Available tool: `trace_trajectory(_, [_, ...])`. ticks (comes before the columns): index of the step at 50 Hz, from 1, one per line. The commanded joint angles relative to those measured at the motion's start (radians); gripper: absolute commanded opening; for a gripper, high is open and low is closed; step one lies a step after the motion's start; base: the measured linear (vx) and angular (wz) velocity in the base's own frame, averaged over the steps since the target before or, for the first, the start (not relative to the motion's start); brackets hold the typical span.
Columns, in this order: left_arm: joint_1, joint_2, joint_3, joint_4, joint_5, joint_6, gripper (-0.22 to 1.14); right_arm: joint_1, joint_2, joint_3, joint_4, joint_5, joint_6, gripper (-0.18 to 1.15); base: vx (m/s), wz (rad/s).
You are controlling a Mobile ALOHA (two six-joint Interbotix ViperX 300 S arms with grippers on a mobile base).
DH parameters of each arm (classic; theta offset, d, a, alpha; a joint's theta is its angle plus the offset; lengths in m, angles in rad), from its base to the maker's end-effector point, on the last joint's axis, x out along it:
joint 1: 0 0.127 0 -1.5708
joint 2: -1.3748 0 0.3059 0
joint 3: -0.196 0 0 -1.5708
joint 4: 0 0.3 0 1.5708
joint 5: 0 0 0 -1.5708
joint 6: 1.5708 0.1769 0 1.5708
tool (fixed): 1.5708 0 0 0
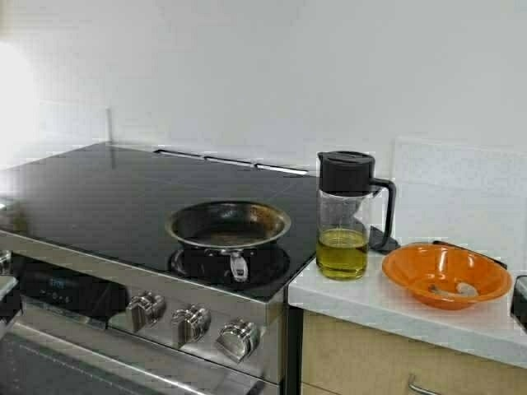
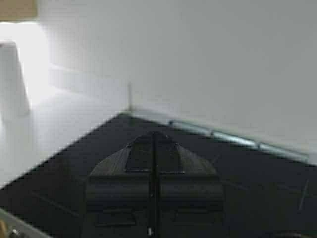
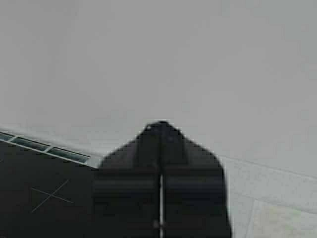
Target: Add oil to the pan and cook the shrimp and serve it
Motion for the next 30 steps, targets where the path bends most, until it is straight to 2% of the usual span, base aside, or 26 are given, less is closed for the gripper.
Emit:
trace_trajectory(1, [0.014, 0.009, -0.002, 0.002, -0.002, -0.009, -0.03, 0.040, 0.014, -0.011, 0.003, -0.003, 0.012, 0.06, 0.00, 0.00])
trace_trajectory(5, [0.012, 0.009, -0.002, 0.000, -0.002, -0.009, 0.08, 0.103, 0.043, -0.031, 0.003, 0.015, 0.031, 0.32, 0.00, 0.00])
trace_trajectory(12, [0.014, 0.006, 0.005, 0.000, -0.002, -0.011, 0.03, 0.224, 0.144, -0.084, 0.003, 0.063, 0.040, 0.99, 0.00, 0.00])
trace_trajectory(14, [0.014, 0.003, 0.006, 0.000, -0.002, -0.011, 0.02, 0.242, 0.183, -0.094, 0.003, 0.058, 0.040, 1.10, 0.00, 0.00])
trace_trajectory(16, [0.014, 0.000, 0.011, 0.000, -0.002, -0.011, 0.02, 0.259, 0.219, -0.100, 0.005, 0.048, 0.040, 1.11, 0.00, 0.00])
trace_trajectory(21, [0.014, -0.008, 0.018, 0.000, -0.002, -0.011, 0.03, 0.301, 0.319, -0.095, 0.023, 0.000, 0.040, 1.01, 0.00, 0.00])
trace_trajectory(30, [0.014, -0.023, 0.025, 0.000, -0.002, -0.012, 0.03, 0.387, 0.488, -0.058, 0.135, -0.100, 0.038, 1.03, 0.00, 0.00])
